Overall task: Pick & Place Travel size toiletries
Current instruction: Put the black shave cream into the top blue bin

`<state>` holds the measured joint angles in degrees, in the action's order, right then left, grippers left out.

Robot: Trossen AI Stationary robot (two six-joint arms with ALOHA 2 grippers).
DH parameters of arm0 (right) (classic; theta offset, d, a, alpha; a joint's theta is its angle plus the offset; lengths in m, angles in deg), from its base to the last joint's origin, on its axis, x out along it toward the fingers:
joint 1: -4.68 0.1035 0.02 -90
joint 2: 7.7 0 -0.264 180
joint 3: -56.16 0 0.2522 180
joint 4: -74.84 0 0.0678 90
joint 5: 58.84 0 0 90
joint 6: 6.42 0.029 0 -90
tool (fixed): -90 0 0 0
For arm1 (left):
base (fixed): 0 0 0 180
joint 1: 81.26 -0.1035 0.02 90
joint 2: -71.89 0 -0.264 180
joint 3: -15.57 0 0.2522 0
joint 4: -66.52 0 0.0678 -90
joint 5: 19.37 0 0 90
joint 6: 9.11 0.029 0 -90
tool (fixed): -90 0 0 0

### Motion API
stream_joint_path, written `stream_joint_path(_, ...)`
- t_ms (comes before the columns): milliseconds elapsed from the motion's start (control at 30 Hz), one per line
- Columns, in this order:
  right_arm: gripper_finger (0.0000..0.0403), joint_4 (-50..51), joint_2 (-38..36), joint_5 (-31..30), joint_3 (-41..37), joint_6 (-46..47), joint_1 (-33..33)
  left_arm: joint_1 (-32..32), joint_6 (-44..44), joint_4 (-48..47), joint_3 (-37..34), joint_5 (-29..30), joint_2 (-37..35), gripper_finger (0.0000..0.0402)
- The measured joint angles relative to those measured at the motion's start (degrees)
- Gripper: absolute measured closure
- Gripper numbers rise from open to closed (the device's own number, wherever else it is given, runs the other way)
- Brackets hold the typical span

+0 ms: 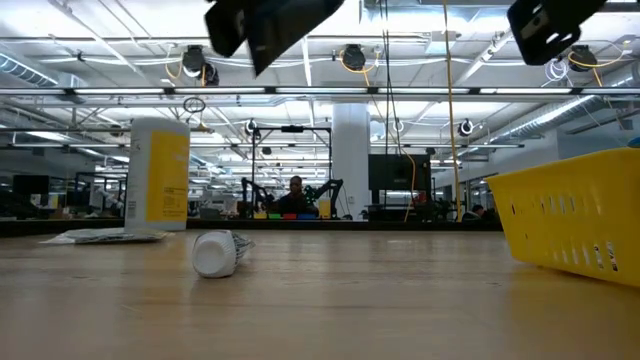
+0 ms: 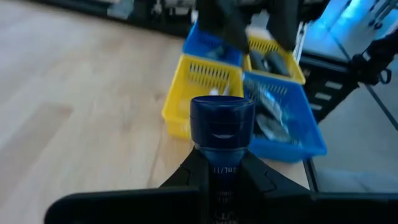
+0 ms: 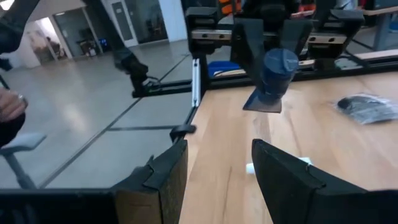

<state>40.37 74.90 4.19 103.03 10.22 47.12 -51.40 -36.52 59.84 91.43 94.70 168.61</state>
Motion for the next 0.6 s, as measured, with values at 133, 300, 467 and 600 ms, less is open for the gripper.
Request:
stream_joint_path(133,0.0232,-0.51,0.0,-0.02,0.01,-0.05,-2.26,-1.44,5.53,3.75,0.0,-0.03,0.0,0.0372)
stream_joint_path(300,0.0232,-0.93,0.0,0.01,-0.01,-0.44,-6.08,-3.17,10.76,6.39,0.02,-0.05,-0.04,0.0372)
stream_joint_path(467,0.0227,-2.09,0.0,0.01,-0.01,-0.83,-9.8,-4.99,12.3,7.42,0.02,-0.09,0.07,0.0371)
stream_joint_path(600,0.0217,-4.8,0.0,0.01,-0.01,-2.99,-11.93,-6.06,12.87,7.63,0.02,-0.08,0.07,0.0371)
